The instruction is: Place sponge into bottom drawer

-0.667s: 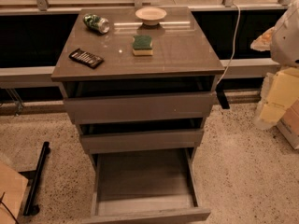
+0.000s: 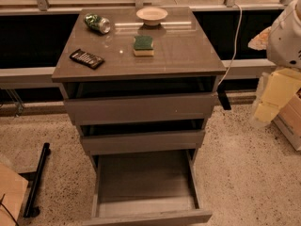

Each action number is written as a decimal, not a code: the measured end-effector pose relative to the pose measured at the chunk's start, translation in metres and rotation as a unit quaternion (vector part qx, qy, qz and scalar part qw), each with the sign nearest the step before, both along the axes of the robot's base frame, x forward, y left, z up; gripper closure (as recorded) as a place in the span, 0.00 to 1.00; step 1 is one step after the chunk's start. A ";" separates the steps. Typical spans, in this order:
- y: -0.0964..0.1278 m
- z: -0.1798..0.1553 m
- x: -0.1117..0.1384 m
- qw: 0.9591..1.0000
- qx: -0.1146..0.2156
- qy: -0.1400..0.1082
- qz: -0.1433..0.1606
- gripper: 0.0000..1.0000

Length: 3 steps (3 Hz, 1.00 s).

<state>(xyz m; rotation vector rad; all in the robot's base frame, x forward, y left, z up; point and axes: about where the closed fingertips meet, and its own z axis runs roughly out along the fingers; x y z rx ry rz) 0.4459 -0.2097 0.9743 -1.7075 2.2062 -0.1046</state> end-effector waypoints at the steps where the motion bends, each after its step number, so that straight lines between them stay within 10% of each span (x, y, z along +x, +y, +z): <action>1: 0.010 -0.005 0.025 0.999 0.029 -0.019 -0.001 0.00; 2: 0.044 -0.030 0.100 0.997 0.077 -0.025 0.013 0.00; 3: 0.046 -0.032 0.102 0.997 0.078 -0.024 0.014 0.00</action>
Offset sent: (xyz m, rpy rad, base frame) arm 0.0934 0.0309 -0.0214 0.1899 -0.0906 -0.0145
